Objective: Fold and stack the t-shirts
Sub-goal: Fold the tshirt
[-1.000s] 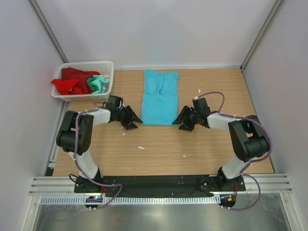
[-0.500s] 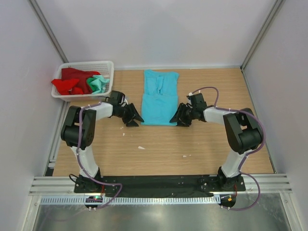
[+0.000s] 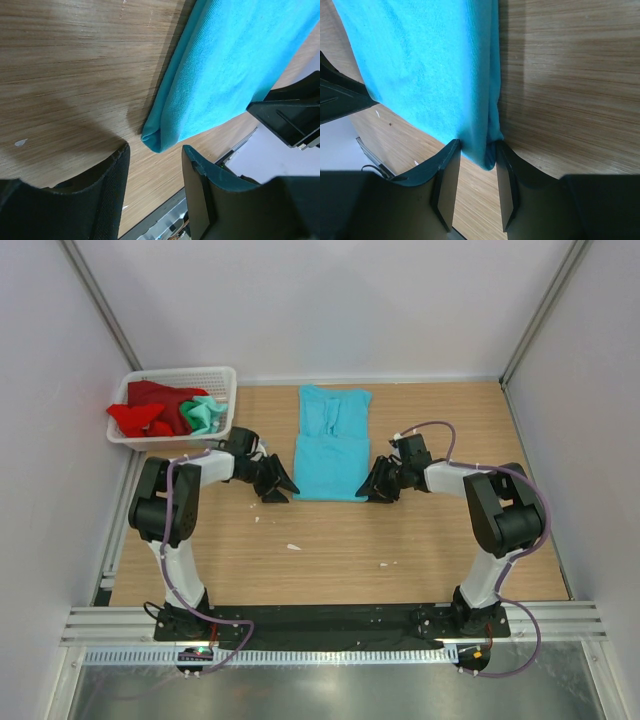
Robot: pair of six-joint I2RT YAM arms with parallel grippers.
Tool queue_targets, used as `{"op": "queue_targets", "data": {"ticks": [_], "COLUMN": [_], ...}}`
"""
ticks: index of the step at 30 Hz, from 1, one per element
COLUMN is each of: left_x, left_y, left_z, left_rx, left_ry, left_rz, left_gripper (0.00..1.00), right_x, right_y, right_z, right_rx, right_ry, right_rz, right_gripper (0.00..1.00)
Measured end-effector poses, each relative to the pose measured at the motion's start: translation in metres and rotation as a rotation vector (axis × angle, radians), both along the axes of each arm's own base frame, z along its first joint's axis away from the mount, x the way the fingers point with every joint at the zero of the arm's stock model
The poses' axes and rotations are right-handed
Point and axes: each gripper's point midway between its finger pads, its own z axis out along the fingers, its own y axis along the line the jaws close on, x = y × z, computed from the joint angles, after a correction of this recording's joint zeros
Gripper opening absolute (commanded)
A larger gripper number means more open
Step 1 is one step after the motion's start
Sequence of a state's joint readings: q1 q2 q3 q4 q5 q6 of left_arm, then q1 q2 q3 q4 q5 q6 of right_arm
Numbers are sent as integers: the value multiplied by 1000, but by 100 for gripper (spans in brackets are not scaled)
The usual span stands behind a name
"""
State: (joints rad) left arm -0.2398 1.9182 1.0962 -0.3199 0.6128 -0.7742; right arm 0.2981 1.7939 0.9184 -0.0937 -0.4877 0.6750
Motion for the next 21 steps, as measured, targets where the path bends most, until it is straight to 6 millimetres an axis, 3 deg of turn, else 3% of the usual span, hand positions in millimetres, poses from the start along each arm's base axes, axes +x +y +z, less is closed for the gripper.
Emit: {"op": "queue_targets", "data": {"ticks": [12,17,21], "left_x": [3,4,5], "left_y": [-5,-7,-8], "left_z": [-1,-3,-6], "left_rx": [-20,-27,-30], "left_ry": [42,63,74], "left_rz": [16,27,28], "left_gripper": [47,41,30], "right_x": [0,0,1], "right_y": [1,2,3], "right_z": [-1,-1,-2], "right_rx": [9,13,17], "right_ry": [5,9,9], "right_rz": [-1,-3,-4], "right_gripper": [38,38,30]}}
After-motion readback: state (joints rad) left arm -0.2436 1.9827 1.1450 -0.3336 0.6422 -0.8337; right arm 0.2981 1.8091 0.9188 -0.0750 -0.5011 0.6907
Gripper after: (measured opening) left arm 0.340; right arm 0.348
